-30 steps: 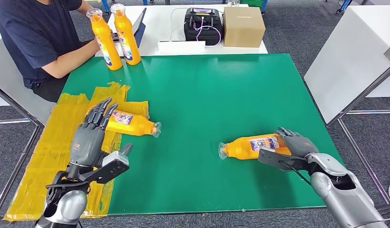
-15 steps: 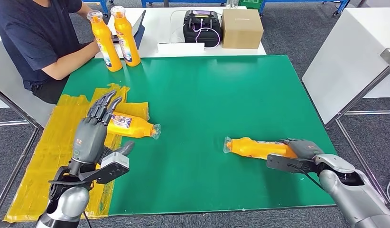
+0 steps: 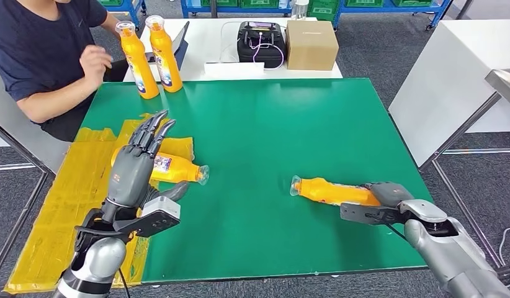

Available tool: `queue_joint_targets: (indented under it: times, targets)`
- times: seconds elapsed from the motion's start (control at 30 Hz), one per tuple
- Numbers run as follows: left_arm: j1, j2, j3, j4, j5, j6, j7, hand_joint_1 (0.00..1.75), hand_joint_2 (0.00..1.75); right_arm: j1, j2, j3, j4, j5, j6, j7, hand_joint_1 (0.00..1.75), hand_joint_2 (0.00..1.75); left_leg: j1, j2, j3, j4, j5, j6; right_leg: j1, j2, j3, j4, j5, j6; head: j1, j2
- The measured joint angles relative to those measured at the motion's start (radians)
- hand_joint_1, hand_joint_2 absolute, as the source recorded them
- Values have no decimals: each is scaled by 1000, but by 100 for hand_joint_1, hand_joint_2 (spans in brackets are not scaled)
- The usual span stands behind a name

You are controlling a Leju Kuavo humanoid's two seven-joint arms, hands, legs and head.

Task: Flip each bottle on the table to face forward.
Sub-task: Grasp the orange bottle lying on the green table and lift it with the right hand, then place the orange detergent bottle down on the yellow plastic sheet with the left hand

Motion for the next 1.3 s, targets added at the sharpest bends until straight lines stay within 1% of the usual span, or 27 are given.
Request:
queue_joint_targets:
  times: [0.07, 0.13, 0.2, 0.27, 0.33, 0.4, 0.43, 0.5, 0.6, 0.7, 0.8, 0.93, 1.1, 1.3]
  targets:
    - [-2, -6, -10, -3, 11, 0, 8, 0, 0, 3, 22, 1, 21, 0, -40, 19, 175, 175, 2, 2, 7, 0, -5, -1, 2, 2, 10, -2, -2, -1, 0, 0]
    - [13, -15, -15, -17, 49, -9, 20, 0, 0, 20, 51, -12, 25, -11, -104, 58, 175, 175, 3, 8, 10, -1, -8, -2, 4, 7, 13, -4, -2, -1, 0, 0]
    - [54, -26, -15, -44, 133, -33, 18, 0, 0, 56, 81, -48, -7, -26, -156, 103, 175, 175, 3, 13, 7, -1, -7, -2, 4, 12, 10, -4, 0, -2, 0, 0]
    - [115, -35, -6, -71, 263, -80, 5, 0, 0, 106, 109, -97, -71, -55, -188, 112, 175, 175, 3, 14, 5, -1, -6, 0, 4, 13, 9, -4, 2, -1, 0, 0]
    - [195, -41, 17, -100, 478, -167, -2, 0, 87, 175, 143, -151, -170, -136, -207, 72, 175, 175, 3, 13, 4, -1, -4, 1, 4, 13, 13, -3, 3, 1, 1, 0]
    - [283, -47, 47, -135, 739, -270, -1, 0, 175, 261, 187, -202, -316, -259, -200, 36, 175, 175, 2, 11, 0, 0, -3, 1, 4, 12, 13, -2, 4, 1, 0, 0]
    - [322, -49, 60, -151, 844, -313, 0, 0, 175, 302, 209, -218, -393, -315, -190, 29, 175, 175, 2, 10, -4, 0, -3, 1, 4, 10, 9, -1, 4, 0, -1, 0]
    - [384, -53, 76, -178, 978, -371, 0, 0, 175, 368, 243, -230, -535, -395, -177, 25, 175, 175, 2, 4, -14, 0, -1, 0, 4, 5, -1, 0, 4, 0, -1, 0]
    - [442, -58, 80, -201, 1035, -397, -1, 0, 175, 413, 270, -232, -687, -439, -174, 17, 175, 175, 2, -1, -25, 0, 2, -1, 4, -1, -11, 2, 3, -1, -1, 0]
    - [464, -60, 79, -211, 1044, -395, -2, 0, 175, 433, 286, -231, -765, -441, -176, -4, 175, 175, 2, -2, -28, 0, 2, -1, 4, -2, -13, 2, 3, -1, -1, 0]
    - [479, -61, 70, -218, 1055, -388, -2, 0, 175, 445, 305, -212, -819, -419, -183, -32, 175, 175, 2, -2, -29, -1, 2, -1, 3, -2, -14, 2, 3, -1, -1, 0]
    - [488, -63, 42, -225, 1053, -367, -2, 0, 175, 445, 338, -148, -862, -387, -193, -38, 175, 175, 2, -2, -29, -1, 3, -1, 3, -2, -14, 2, 3, -1, -1, 0]
    - [488, -66, 2, -233, 1028, -345, -2, 0, 175, 424, 368, -57, -871, -377, -197, -29, 175, 175, 2, -3, -30, -1, 3, 0, 3, -3, -15, 2, 3, -1, -1, 0]
    - [487, -66, -21, -237, 1023, -339, -2, 0, 175, 407, 381, -10, -871, -376, -202, -25, 175, 175, 1, -3, -31, -1, 3, 0, 2, -3, -15, 2, 3, -1, 0, 0]
